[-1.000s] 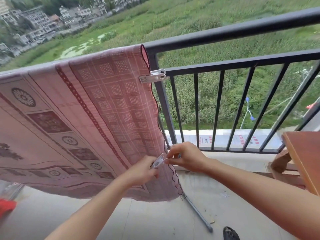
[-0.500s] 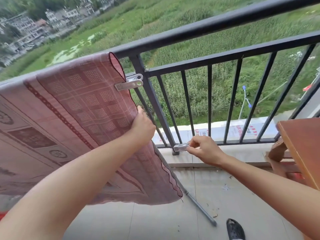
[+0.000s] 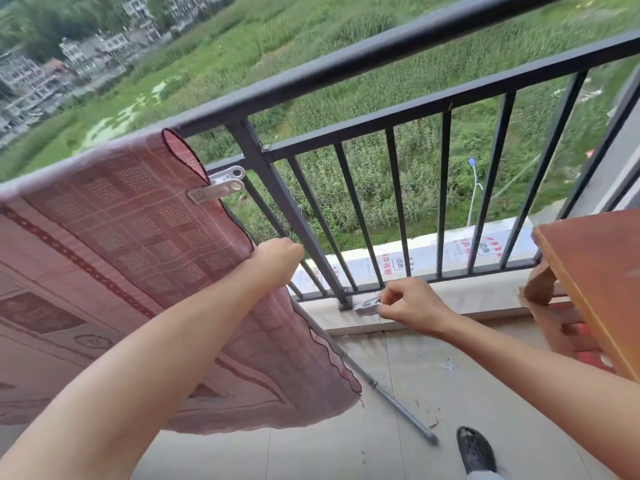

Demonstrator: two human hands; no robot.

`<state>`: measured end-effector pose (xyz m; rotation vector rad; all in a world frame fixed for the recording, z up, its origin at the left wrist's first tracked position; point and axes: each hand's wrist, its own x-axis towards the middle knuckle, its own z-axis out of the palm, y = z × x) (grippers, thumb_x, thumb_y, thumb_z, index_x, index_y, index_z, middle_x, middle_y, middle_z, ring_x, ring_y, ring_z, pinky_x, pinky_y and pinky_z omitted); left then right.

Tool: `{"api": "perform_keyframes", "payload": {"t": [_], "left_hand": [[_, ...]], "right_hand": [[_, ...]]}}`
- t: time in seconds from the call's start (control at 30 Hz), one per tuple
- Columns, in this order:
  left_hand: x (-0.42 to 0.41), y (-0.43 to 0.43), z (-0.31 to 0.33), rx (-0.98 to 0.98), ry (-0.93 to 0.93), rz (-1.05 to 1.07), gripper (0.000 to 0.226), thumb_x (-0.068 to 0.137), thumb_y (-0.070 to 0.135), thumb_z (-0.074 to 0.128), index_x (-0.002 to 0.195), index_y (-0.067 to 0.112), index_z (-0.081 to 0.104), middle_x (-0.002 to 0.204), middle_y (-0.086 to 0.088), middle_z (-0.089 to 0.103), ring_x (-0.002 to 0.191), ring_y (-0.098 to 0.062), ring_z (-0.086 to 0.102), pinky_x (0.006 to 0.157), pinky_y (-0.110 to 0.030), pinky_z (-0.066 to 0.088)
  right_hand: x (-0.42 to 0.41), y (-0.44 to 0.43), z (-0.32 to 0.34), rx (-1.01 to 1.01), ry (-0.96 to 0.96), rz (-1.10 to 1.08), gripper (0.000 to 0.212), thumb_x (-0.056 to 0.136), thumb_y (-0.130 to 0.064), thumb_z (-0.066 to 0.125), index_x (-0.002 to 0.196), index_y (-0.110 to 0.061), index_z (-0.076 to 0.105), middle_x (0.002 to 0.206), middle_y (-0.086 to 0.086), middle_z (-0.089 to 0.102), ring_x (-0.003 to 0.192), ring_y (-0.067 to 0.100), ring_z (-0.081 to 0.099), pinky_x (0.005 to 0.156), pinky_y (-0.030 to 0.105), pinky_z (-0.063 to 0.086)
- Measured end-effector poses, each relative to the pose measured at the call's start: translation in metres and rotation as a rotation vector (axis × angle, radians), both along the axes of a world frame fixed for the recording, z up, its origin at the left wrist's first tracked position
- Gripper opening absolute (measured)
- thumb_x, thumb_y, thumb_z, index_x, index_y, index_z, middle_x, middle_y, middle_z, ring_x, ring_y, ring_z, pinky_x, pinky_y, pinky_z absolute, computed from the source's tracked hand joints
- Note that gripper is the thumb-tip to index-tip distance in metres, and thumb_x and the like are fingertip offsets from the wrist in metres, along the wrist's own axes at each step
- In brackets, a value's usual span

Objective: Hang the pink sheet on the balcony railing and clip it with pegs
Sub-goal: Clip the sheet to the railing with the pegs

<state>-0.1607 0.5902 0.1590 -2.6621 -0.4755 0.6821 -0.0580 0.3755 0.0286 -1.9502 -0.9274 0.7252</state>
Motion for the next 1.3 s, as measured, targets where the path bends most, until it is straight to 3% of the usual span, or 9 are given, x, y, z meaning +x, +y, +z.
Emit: {"api": "perform_keyframes", "payload": {"t": [0.13, 0.33, 0.53, 0.7, 0.87, 1.03, 1.1, 1.2, 1.3], "left_hand": [[-0.019, -0.004, -0.007, -0.105, -0.084, -0.248, 0.03, 0.079, -0.007, 0.049, 0.091, 0.013, 0.068, 0.093, 0.001, 0.063, 0.094, -0.022, 0.054, 0.088, -0.035, 0.043], [-0.048, -0.001, -0.017, 0.239, 0.036, -0.328, 0.011, 0.088, 0.017, 0.056, 0.096, 0.016, 0.064, 0.1, -0.002, 0.053, 0.095, -0.023, 0.043, 0.083, -0.037, 0.034], [-0.029, -0.005, -0.021, 0.125, -0.096, -0.204, 0.024, 0.087, 0.0, 0.05, 0.081, 0.021, 0.06, 0.088, 0.006, 0.057, 0.09, -0.018, 0.048, 0.079, -0.032, 0.036], [-0.026, -0.002, -0.03, 0.072, -0.087, -0.197, 0.026, 0.082, -0.006, 0.045, 0.08, 0.019, 0.05, 0.074, 0.006, 0.053, 0.077, -0.018, 0.053, 0.077, -0.032, 0.038], [-0.02, -0.008, -0.048, 0.088, 0.078, -0.17, 0.023, 0.087, -0.004, 0.048, 0.081, 0.018, 0.046, 0.09, -0.001, 0.062, 0.09, -0.024, 0.058, 0.074, -0.032, 0.036], [-0.01, -0.003, -0.068, 0.053, 0.122, -0.136, 0.024, 0.086, -0.006, 0.046, 0.073, 0.014, 0.042, 0.066, 0.003, 0.043, 0.069, -0.023, 0.048, 0.067, -0.032, 0.035], [-0.003, 0.001, -0.072, -0.002, 0.122, -0.093, 0.024, 0.083, -0.004, 0.049, 0.068, 0.013, 0.042, 0.067, 0.0, 0.047, 0.067, -0.024, 0.052, 0.061, -0.033, 0.042], [0.003, 0.01, -0.078, -0.093, 0.045, -0.053, 0.015, 0.074, -0.001, 0.052, 0.077, 0.011, 0.061, 0.078, -0.003, 0.061, 0.071, -0.027, 0.062, 0.061, -0.037, 0.056], [0.005, 0.013, -0.082, -0.152, 0.018, -0.029, 0.019, 0.07, 0.002, 0.054, 0.077, 0.016, 0.065, 0.081, -0.001, 0.064, 0.075, -0.026, 0.063, 0.065, -0.04, 0.059]], "right_hand": [[-0.002, 0.0, 0.0, 0.051, 0.059, -0.041, 0.015, 0.064, -0.017, 0.074, 0.075, -0.021, 0.064, 0.072, 0.0, 0.067, 0.068, 0.016, 0.062, 0.068, 0.037, 0.054], [-0.016, 0.011, -0.012, 0.032, 0.166, -0.031, 0.039, 0.067, -0.013, 0.074, 0.106, -0.014, 0.068, 0.08, -0.004, 0.068, 0.069, 0.008, 0.062, 0.074, 0.03, 0.055], [-0.022, 0.003, -0.021, -0.039, 0.138, -0.01, 0.022, 0.07, -0.016, 0.075, 0.092, -0.018, 0.076, 0.082, -0.005, 0.072, 0.076, 0.008, 0.066, 0.073, 0.027, 0.053], [-0.017, -0.016, -0.037, -0.072, 0.148, -0.05, 0.03, 0.076, -0.018, 0.08, 0.105, -0.021, 0.072, 0.09, -0.007, 0.068, 0.082, 0.008, 0.064, 0.073, 0.019, 0.051], [-0.025, -0.017, -0.053, -0.07, 0.172, -0.14, 0.034, 0.071, -0.015, 0.081, 0.104, -0.017, 0.072, 0.091, -0.004, 0.072, 0.087, 0.012, 0.068, 0.086, 0.034, 0.056], [-0.031, -0.01, -0.068, -0.057, 0.171, -0.196, 0.019, 0.07, -0.018, 0.083, 0.085, -0.015, 0.073, 0.084, 0.002, 0.071, 0.081, 0.019, 0.068, 0.075, 0.034, 0.056], [-0.035, -0.004, -0.076, -0.055, 0.169, -0.216, 0.019, 0.072, -0.023, 0.085, 0.086, -0.016, 0.074, 0.078, -0.005, 0.069, 0.074, 0.013, 0.064, 0.067, 0.026, 0.051], [-0.042, 0.009, -0.085, -0.032, 0.153, -0.273, 0.015, 0.074, -0.027, 0.084, 0.081, -0.016, 0.076, 0.065, -0.012, 0.063, 0.061, 0.004, 0.055, 0.056, 0.019, 0.038], [-0.05, 0.029, -0.092, 0.007, 0.178, -0.293, 0.015, 0.073, -0.026, 0.084, 0.083, -0.016, 0.078, 0.069, -0.008, 0.068, 0.063, 0.003, 0.059, 0.054, 0.012, 0.037]]}}
